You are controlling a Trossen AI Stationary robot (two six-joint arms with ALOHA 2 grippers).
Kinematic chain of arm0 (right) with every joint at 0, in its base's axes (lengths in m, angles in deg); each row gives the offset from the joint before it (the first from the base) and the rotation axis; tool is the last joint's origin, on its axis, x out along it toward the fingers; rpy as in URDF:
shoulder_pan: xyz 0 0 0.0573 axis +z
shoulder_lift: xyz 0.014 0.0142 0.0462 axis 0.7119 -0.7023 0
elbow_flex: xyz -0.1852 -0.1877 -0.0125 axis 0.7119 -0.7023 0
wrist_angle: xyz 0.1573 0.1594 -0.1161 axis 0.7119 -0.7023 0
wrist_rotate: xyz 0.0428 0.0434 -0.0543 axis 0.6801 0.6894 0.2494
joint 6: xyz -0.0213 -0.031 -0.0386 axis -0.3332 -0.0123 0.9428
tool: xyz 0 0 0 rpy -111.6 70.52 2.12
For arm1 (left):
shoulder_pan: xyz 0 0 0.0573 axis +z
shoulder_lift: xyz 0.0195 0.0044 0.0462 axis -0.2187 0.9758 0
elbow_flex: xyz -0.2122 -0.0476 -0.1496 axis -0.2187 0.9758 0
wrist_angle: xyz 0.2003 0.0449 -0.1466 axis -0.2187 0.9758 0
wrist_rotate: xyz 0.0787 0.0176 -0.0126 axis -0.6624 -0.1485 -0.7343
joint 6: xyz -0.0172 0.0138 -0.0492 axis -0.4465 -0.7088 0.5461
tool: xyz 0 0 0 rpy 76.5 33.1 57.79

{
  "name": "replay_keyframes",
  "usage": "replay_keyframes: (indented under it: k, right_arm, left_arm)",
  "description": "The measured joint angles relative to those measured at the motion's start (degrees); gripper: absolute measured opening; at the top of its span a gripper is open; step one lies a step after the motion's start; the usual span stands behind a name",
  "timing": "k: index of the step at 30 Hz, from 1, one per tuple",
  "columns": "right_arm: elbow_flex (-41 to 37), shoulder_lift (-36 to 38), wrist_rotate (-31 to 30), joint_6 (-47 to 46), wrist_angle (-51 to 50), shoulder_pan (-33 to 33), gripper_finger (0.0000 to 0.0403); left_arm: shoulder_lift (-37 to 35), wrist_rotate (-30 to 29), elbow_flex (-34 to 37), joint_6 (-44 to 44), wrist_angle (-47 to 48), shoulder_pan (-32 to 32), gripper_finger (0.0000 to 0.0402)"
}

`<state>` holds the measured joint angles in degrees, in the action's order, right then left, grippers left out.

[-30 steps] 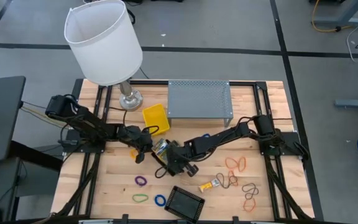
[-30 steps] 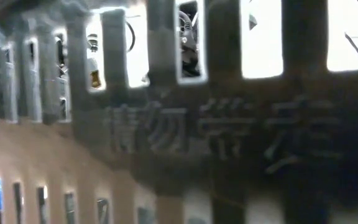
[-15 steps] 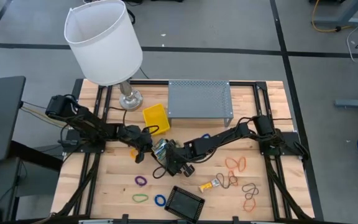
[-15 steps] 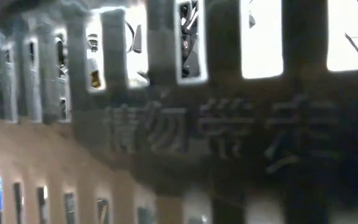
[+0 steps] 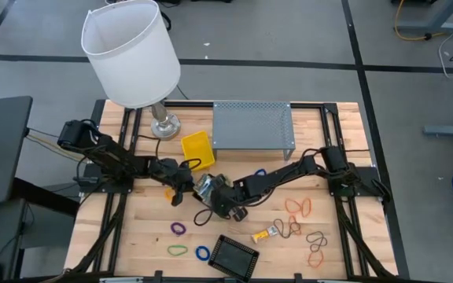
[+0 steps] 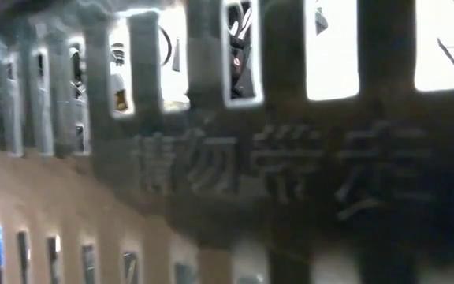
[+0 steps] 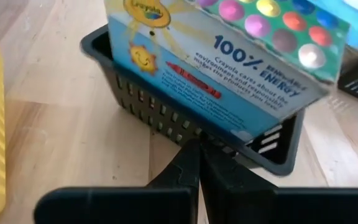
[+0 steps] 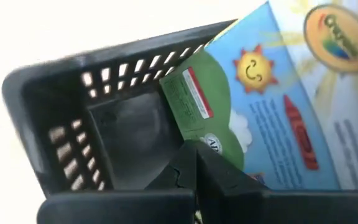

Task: Pick & Place Office Desk Supplies
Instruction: Put the large blue crayon box into the top black bin, then put the small yellow crayon box into the top black bin

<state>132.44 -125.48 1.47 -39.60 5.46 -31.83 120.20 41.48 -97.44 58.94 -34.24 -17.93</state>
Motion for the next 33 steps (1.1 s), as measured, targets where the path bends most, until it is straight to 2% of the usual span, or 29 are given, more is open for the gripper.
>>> replay_keyframes:
  k: [3, 17, 21, 26, 33]
  right_arm:
    - [0.01, 0.00, -1.76, -0.44, -1.35, 0.80, 0.0000]
    - [0.10, 2.64, -1.82, -3.88, -5.03, 3.64, 0.0000]
    - [0.05, 3.28, -1.80, -4.96, -5.57, 4.53, 0.0000]
    - [0.05, 3.30, -1.42, -5.56, -5.84, 5.77, 0.0000]
    - [0.05, 3.30, -1.18, -6.05, -6.08, 6.72, 0.0000]
  left_arm:
    - [0.00, 0.03, -0.07, -0.72, -0.07, -0.01, 0.0007]
    - [-0.04, -0.37, 0.75, -1.35, 0.73, -0.01, 0.0007]
    - [-1.02, -3.15, 1.25, -1.61, 0.90, -0.01, 0.0006]
    - [-7.00, -8.06, 3.32, -2.90, 3.77, 0.01, 0.0004]
    - [-21.31, -6.60, 7.90, -4.36, 3.77, -0.49, 0.0003]
